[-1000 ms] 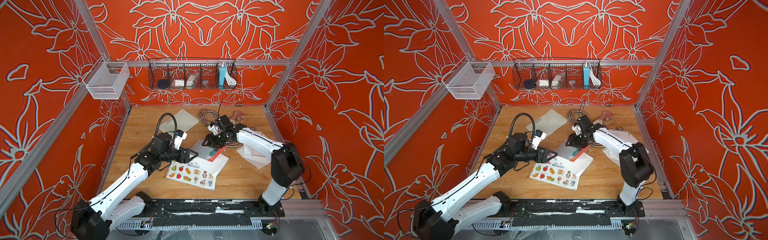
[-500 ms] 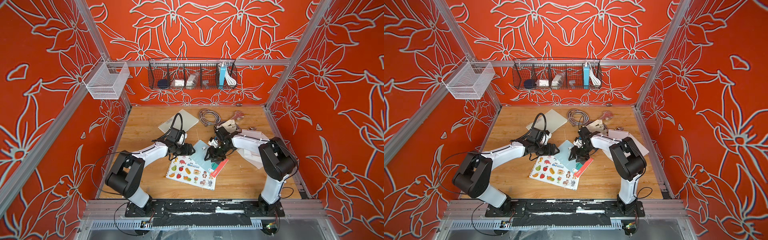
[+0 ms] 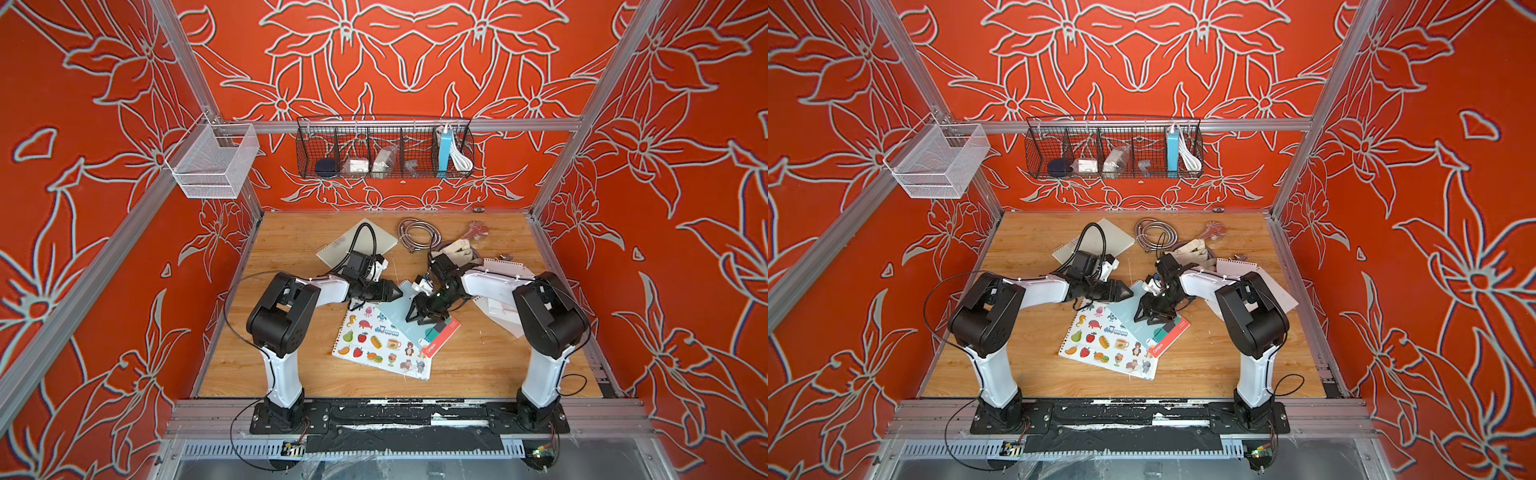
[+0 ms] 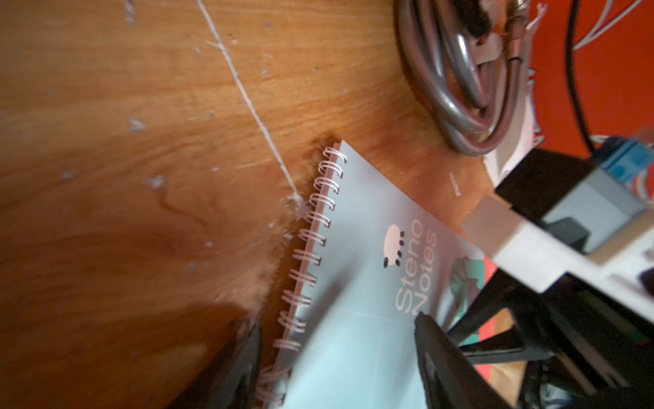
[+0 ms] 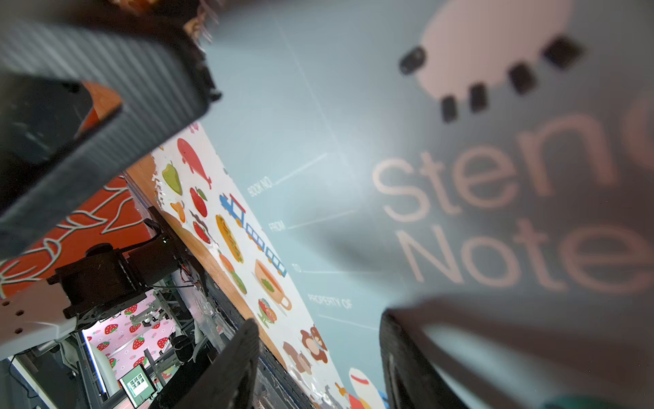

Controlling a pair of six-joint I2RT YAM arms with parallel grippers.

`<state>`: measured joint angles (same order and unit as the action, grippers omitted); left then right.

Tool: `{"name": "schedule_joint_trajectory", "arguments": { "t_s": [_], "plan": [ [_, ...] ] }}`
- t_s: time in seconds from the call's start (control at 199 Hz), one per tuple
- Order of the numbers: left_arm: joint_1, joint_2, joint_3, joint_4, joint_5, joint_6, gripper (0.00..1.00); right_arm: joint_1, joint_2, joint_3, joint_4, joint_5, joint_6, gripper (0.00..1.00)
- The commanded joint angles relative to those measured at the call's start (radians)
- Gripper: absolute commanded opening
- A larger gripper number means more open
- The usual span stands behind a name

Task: Tear off pages from different notebooks
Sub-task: Pick up the notebook at the notebook.

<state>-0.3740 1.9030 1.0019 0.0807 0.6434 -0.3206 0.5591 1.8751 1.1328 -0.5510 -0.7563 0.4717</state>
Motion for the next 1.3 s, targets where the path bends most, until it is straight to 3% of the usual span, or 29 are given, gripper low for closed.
{"name": "schedule_joint_trajectory", "arguments": {
  "t_s": [0.0, 0.07, 0.161, 0.216, 0.311, 0.462, 0.632, 0.778, 1.009, 1.174, 1.3],
  "plan": [
    [-0.013, 0.092, 0.001, -0.063, 0.199, -0.044, 0.53, 0.0, 0.057, -0.011, -0.055, 0.086, -0.035, 0.58],
    [-0.013, 0.114, 0.02, -0.065, 0.231, -0.055, 0.31, 0.001, 0.058, -0.008, -0.061, 0.093, -0.036, 0.58],
    [-0.011, 0.132, 0.036, -0.067, 0.268, -0.065, 0.25, -0.001, 0.057, -0.007, -0.061, 0.095, -0.039, 0.58],
    [-0.011, 0.138, 0.04, -0.068, 0.277, -0.072, 0.25, -0.002, 0.057, -0.005, -0.061, 0.097, -0.04, 0.58],
    [-0.011, 0.14, 0.041, -0.079, 0.284, -0.07, 0.36, -0.002, 0.063, 0.001, -0.06, 0.096, -0.042, 0.59],
    [-0.011, 0.141, 0.028, -0.097, 0.246, -0.06, 0.37, -0.004, 0.064, 0.009, -0.047, 0.11, -0.041, 0.59],
    [-0.013, 0.12, 0.006, -0.114, 0.148, -0.055, 0.41, -0.026, -0.142, -0.052, -0.036, 0.239, -0.001, 0.63],
    [-0.015, 0.073, -0.003, -0.141, 0.074, -0.052, 0.42, -0.12, -0.319, -0.168, -0.138, 0.292, 0.05, 0.72],
    [-0.034, -0.005, -0.03, -0.166, 0.027, -0.046, 0.42, -0.309, -0.514, -0.445, -0.152, 0.111, 0.113, 0.82],
    [-0.041, -0.018, -0.031, -0.181, 0.017, -0.05, 0.42, -0.323, -0.489, -0.558, -0.064, -0.004, 0.137, 0.83],
    [-0.055, -0.023, -0.035, -0.188, 0.026, -0.055, 0.42, -0.322, -0.418, -0.615, 0.122, -0.114, 0.192, 0.83]
  ]
}}
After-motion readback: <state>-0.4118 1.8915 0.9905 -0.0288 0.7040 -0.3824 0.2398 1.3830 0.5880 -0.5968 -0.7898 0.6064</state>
